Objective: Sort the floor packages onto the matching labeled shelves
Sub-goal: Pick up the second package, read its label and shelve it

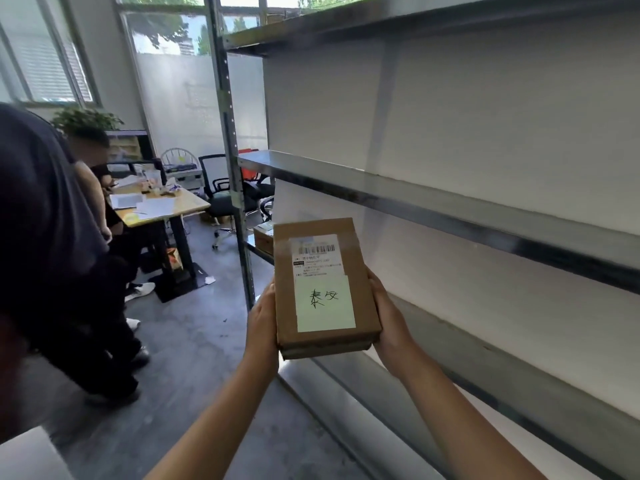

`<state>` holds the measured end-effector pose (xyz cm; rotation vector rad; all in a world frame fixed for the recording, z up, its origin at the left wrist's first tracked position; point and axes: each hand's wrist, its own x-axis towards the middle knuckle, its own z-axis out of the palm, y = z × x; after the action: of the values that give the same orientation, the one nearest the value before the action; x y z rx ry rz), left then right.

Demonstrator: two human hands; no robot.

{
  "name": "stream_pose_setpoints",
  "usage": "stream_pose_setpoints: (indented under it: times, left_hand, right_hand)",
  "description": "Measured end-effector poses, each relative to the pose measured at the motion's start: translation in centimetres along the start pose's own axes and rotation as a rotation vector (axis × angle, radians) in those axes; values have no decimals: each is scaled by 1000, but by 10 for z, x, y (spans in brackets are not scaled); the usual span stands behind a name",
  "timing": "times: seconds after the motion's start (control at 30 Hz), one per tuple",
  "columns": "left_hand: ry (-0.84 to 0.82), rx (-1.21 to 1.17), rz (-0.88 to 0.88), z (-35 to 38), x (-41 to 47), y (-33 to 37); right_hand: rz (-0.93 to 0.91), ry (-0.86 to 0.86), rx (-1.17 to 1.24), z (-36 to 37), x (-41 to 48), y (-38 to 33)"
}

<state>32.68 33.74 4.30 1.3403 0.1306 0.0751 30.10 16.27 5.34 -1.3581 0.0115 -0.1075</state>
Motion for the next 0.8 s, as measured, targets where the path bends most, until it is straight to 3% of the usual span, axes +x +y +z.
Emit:
stream_pose_setpoints:
  times: [0.8]
  left_hand:
    - [152, -10, 43, -219, 215, 45]
  right_hand:
    - [52, -197, -18, 251, 193, 74]
